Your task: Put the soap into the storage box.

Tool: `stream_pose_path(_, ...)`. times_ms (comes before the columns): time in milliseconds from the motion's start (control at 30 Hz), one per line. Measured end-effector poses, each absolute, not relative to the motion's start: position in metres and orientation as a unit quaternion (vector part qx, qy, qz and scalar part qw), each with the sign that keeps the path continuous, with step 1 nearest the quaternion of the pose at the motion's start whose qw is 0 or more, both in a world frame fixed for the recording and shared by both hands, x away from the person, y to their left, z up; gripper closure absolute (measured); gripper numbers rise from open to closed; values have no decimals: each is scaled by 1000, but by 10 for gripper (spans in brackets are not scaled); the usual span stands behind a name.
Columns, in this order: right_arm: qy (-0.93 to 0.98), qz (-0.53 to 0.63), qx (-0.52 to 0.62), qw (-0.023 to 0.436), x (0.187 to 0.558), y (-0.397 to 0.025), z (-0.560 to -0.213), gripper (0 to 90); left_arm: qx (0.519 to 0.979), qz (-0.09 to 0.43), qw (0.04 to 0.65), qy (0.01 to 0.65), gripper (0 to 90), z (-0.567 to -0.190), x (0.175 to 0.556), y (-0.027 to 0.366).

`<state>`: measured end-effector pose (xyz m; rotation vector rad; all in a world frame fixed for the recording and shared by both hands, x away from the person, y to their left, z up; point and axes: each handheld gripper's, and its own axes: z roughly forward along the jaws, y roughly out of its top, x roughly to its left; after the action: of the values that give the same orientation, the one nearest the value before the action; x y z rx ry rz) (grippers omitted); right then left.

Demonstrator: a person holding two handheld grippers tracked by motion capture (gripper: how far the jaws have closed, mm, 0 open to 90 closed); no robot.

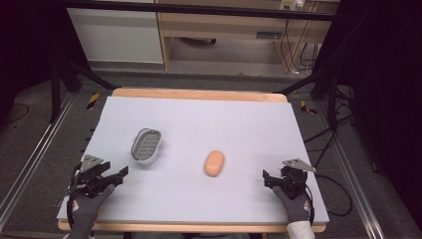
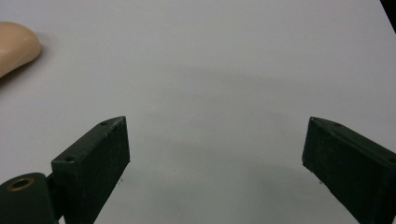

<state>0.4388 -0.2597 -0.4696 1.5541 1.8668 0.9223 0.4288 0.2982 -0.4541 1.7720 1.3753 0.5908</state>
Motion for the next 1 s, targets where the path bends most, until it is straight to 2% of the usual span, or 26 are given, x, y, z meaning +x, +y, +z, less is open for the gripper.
stream_pose_path(1000, 692, 363, 563, 268, 434, -260, -466, 63, 738, 214, 409, 493, 281, -445, 423, 245)
